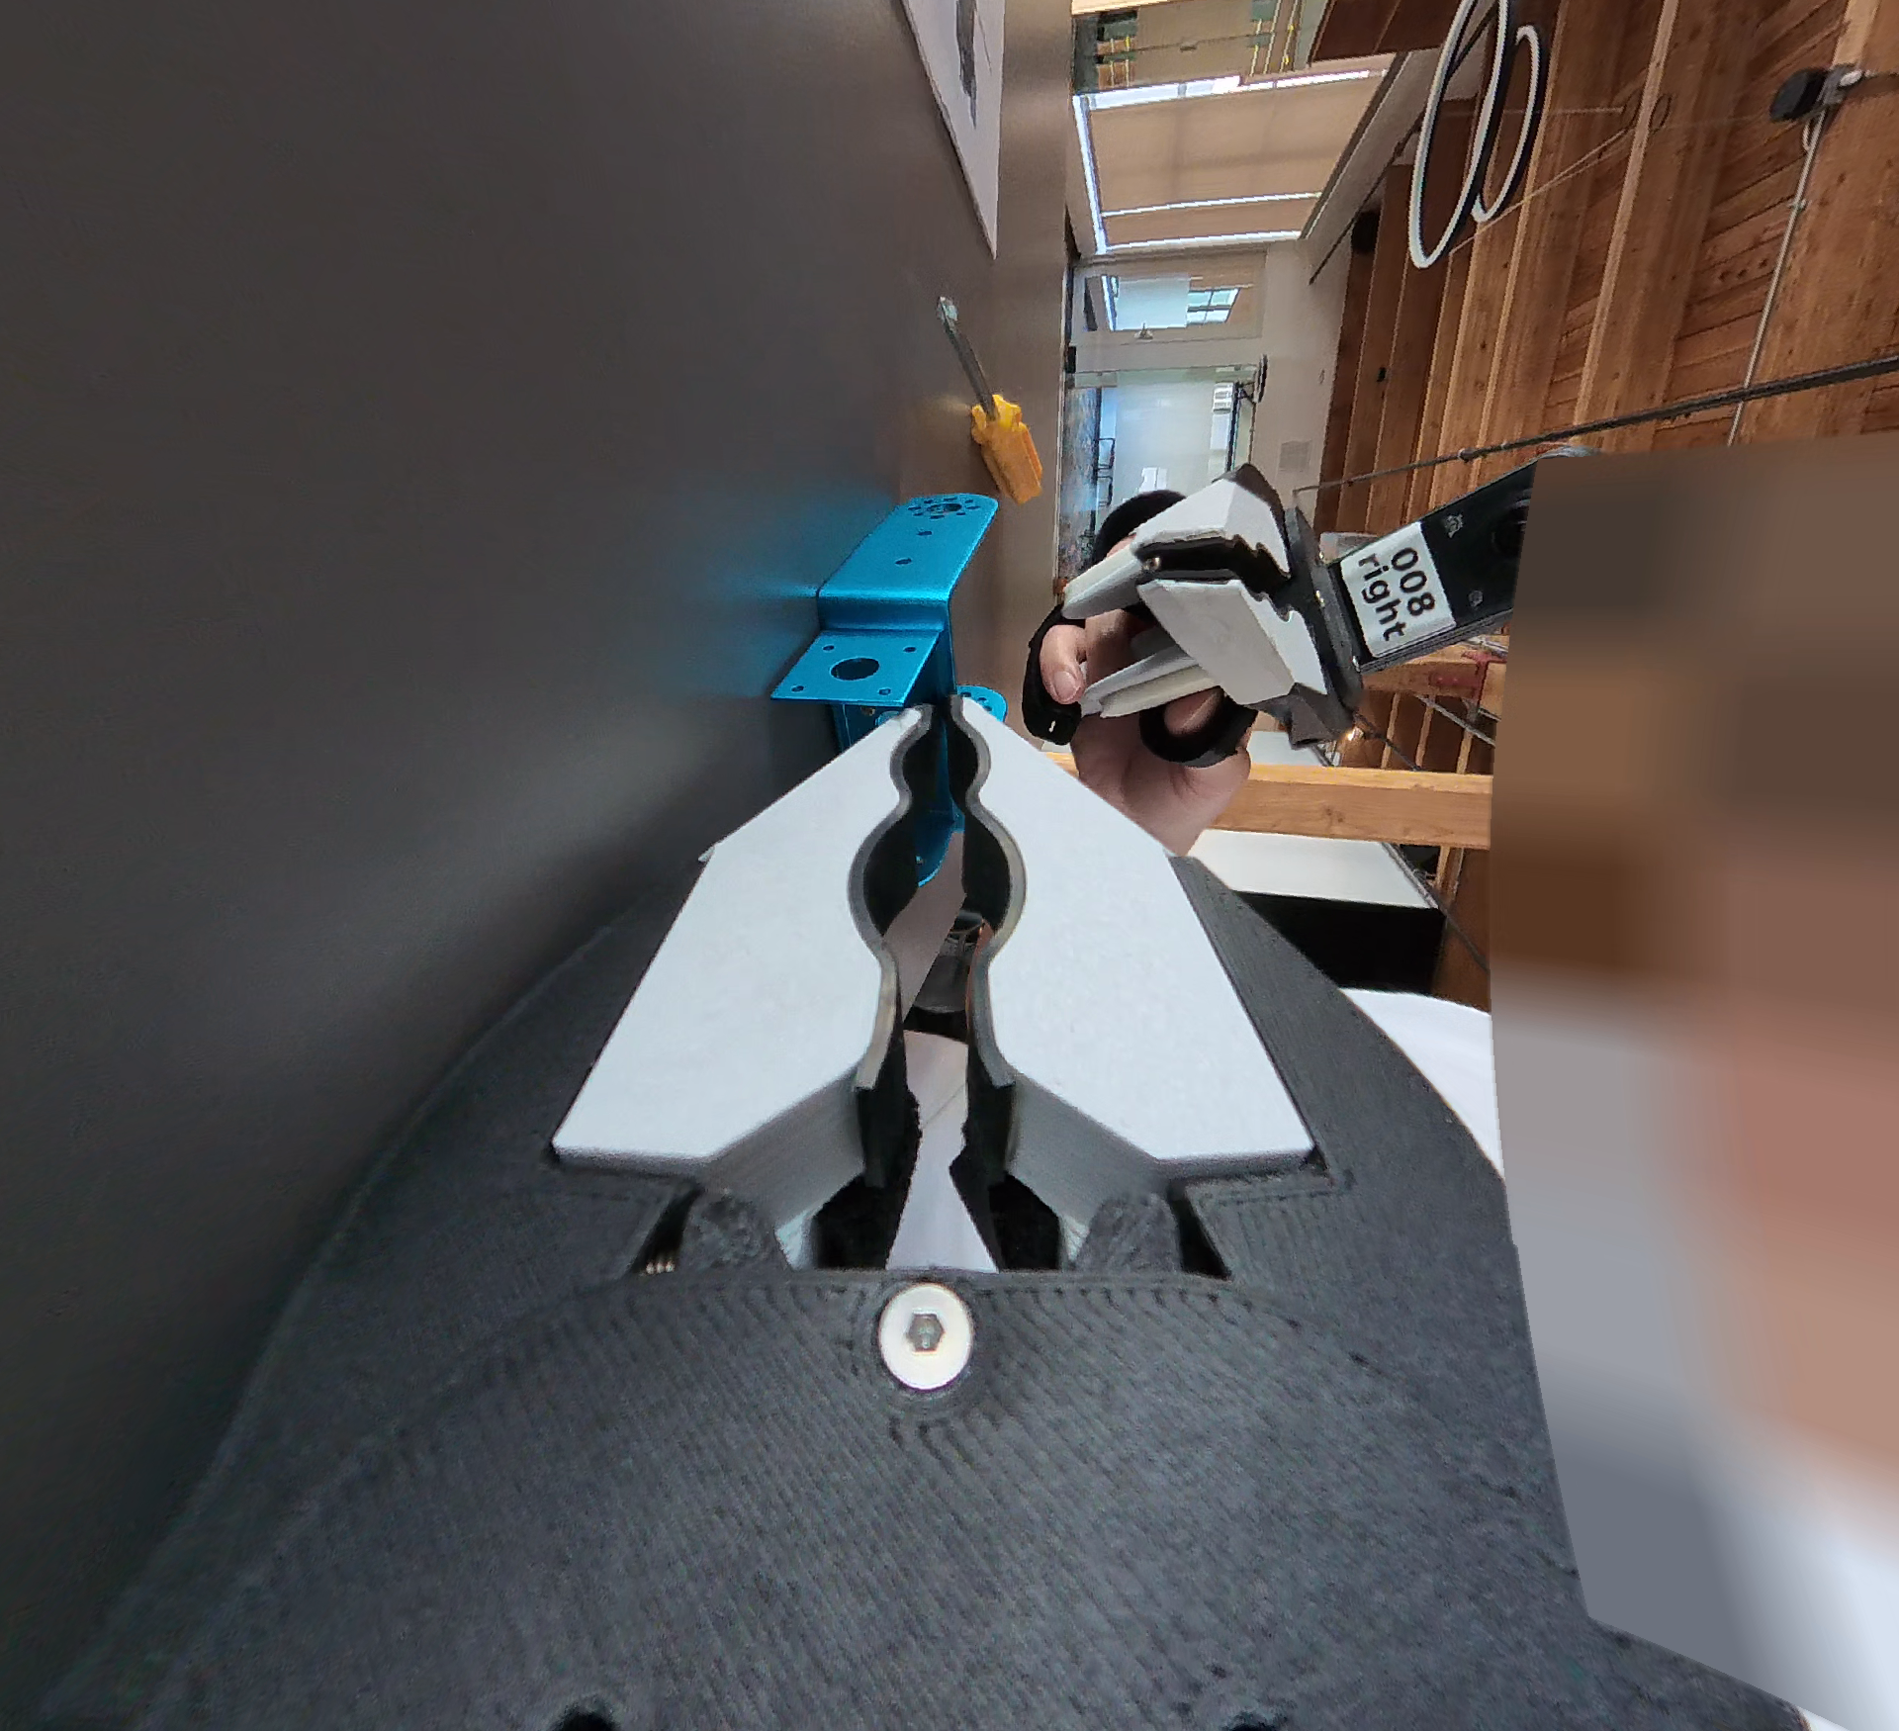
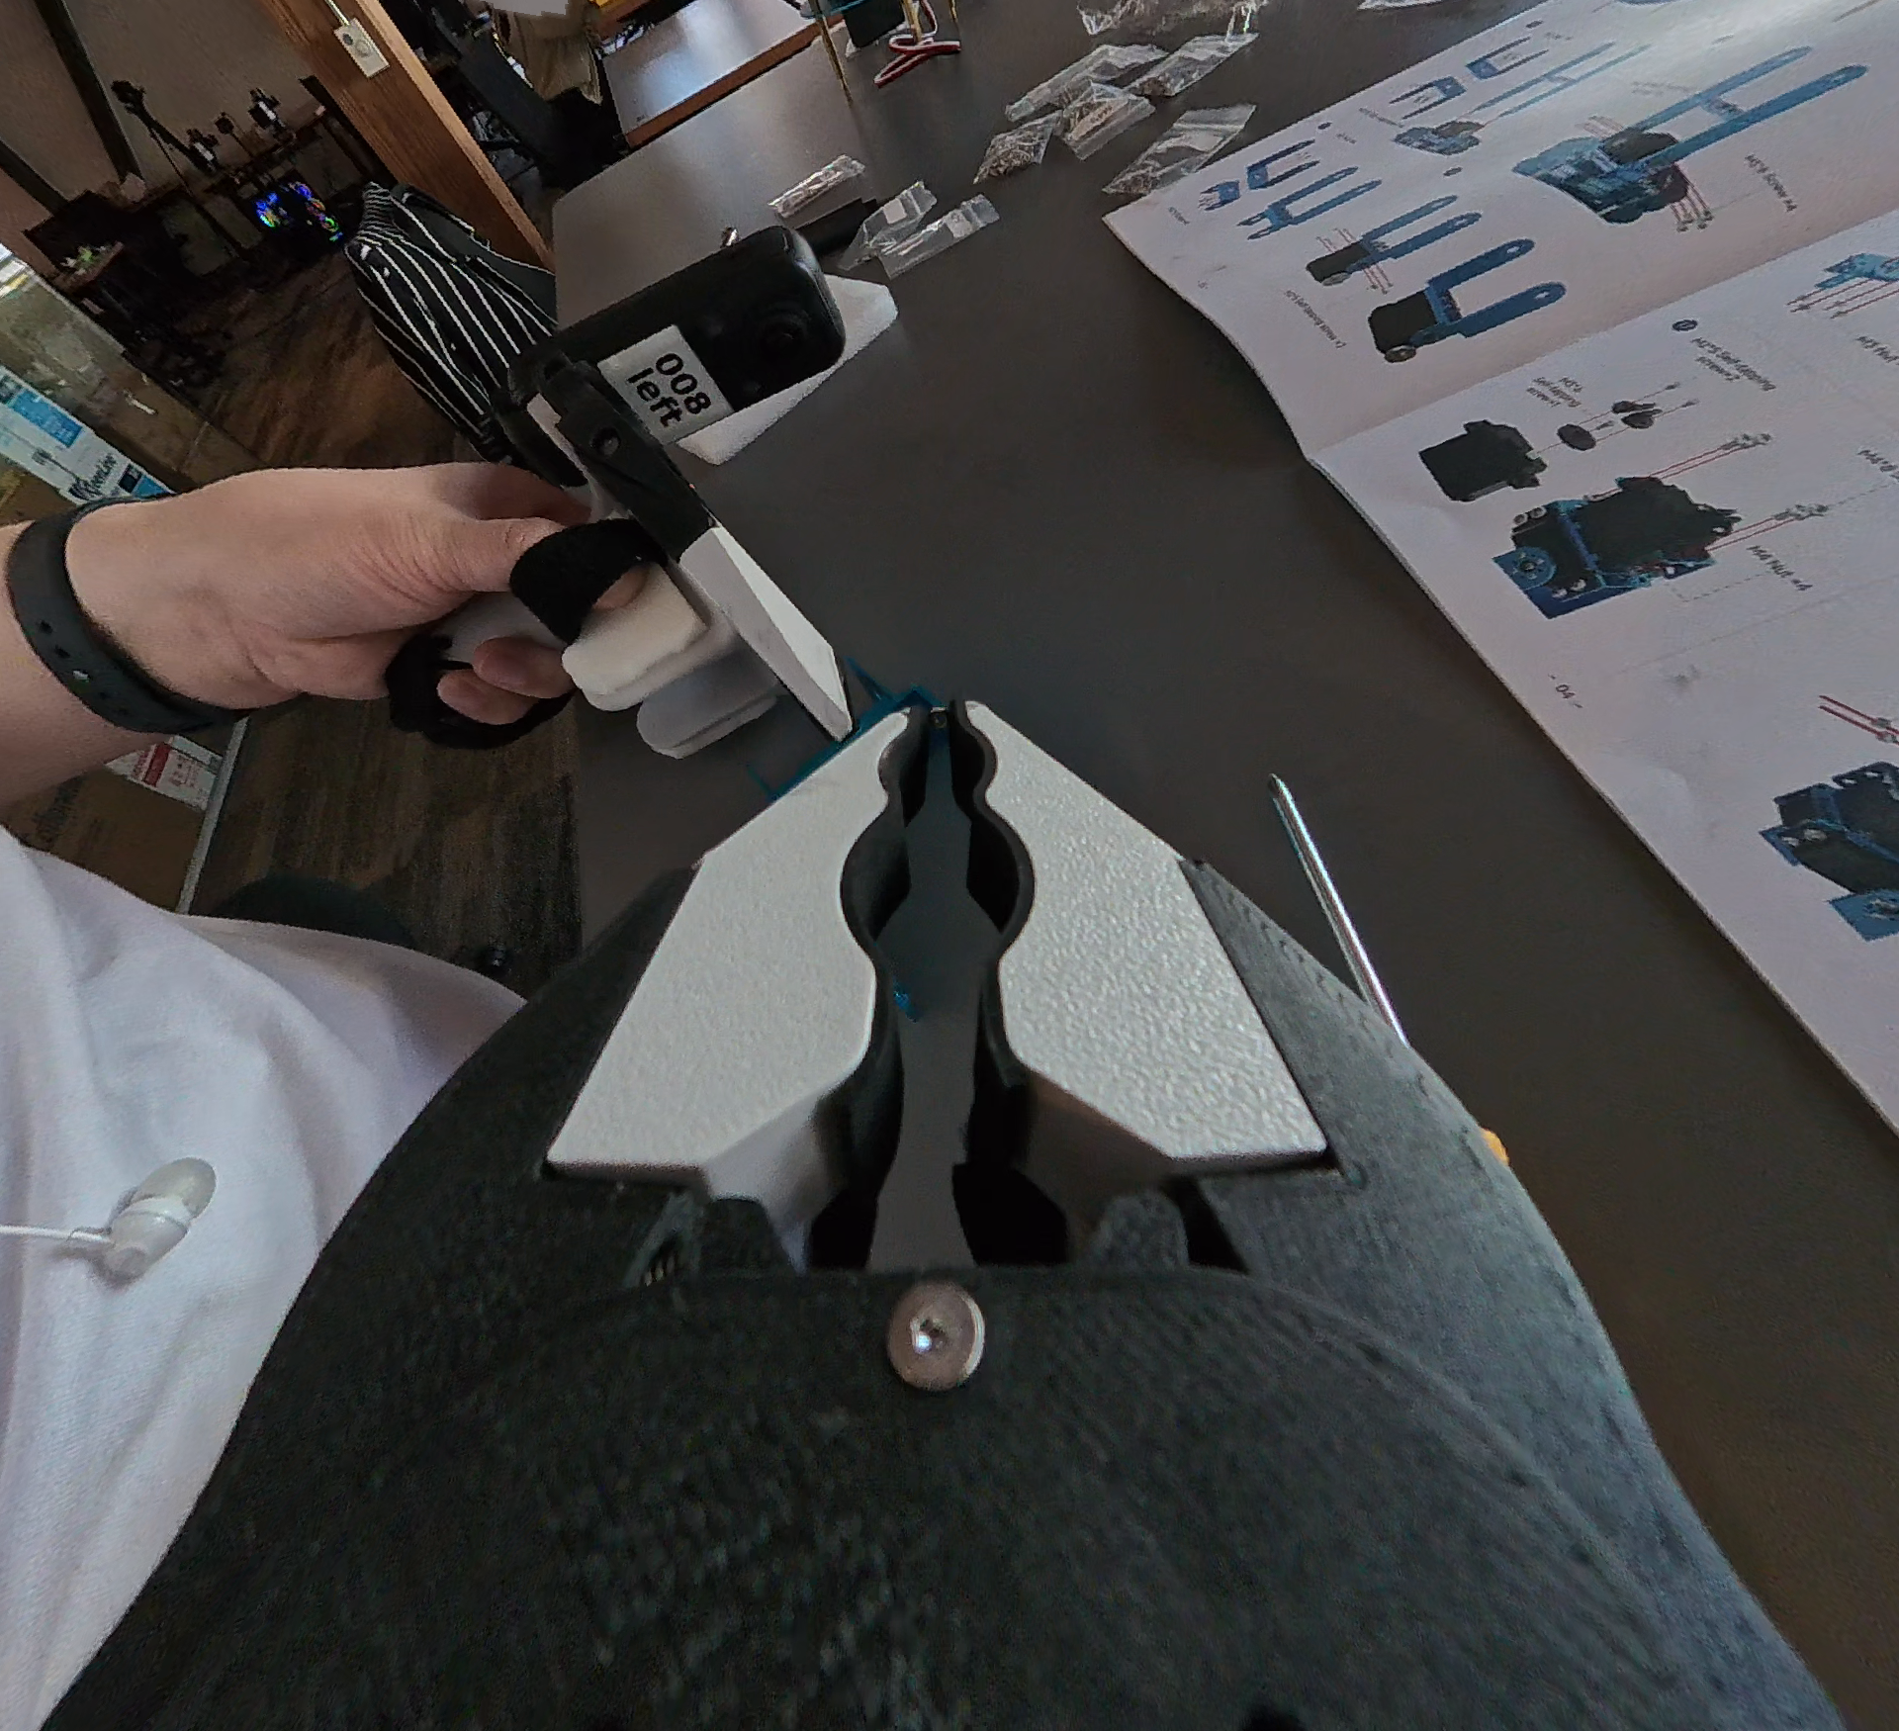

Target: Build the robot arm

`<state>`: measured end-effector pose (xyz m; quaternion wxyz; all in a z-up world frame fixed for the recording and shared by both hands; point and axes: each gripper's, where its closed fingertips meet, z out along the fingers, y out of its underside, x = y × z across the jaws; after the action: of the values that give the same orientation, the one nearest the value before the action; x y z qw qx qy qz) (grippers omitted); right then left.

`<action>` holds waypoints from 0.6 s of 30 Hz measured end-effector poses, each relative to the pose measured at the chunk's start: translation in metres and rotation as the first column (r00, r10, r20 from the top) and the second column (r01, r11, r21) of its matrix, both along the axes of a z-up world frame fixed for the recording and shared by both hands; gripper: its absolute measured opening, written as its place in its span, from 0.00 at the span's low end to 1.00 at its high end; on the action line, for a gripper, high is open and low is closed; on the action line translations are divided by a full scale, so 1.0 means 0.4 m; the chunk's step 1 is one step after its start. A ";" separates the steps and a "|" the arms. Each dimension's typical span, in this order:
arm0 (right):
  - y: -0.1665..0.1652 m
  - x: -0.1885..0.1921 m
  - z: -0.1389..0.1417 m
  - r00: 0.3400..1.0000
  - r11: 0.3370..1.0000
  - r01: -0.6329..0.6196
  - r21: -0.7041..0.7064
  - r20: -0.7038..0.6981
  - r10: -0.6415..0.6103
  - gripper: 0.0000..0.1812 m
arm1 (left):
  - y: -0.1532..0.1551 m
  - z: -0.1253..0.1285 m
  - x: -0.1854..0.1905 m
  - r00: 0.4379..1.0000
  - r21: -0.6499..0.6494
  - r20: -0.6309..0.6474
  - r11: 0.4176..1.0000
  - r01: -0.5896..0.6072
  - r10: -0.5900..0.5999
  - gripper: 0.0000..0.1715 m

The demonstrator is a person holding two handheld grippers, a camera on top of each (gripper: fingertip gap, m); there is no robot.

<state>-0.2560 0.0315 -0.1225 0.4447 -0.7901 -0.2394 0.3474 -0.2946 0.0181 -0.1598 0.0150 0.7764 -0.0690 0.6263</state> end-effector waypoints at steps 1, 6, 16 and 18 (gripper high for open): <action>0.000 0.000 -0.001 1.000 1.000 -0.001 -0.001 -0.001 0.001 0.01 | 0.000 0.000 0.002 1.000 0.001 0.001 1.000 0.005 -0.005 0.00; 0.003 0.008 -0.005 1.000 1.000 0.005 -0.004 -0.004 -0.005 0.01 | -0.002 0.009 0.011 0.999 -0.003 0.032 1.000 0.019 -0.019 0.00; 0.010 0.033 0.017 1.000 0.999 0.027 0.018 -0.016 -0.027 0.01 | 0.001 0.058 0.011 0.979 -0.056 0.205 0.998 0.007 0.005 0.00; 0.011 0.035 0.026 0.999 0.999 0.029 0.029 -0.021 -0.029 0.01 | 0.007 0.078 0.007 0.964 -0.073 0.265 0.997 -0.002 0.022 0.00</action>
<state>-0.2421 0.0358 -0.1119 0.4639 -0.7831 -0.2284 0.3455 -0.2919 0.0207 -0.1288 0.0299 0.6846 -0.0429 0.7270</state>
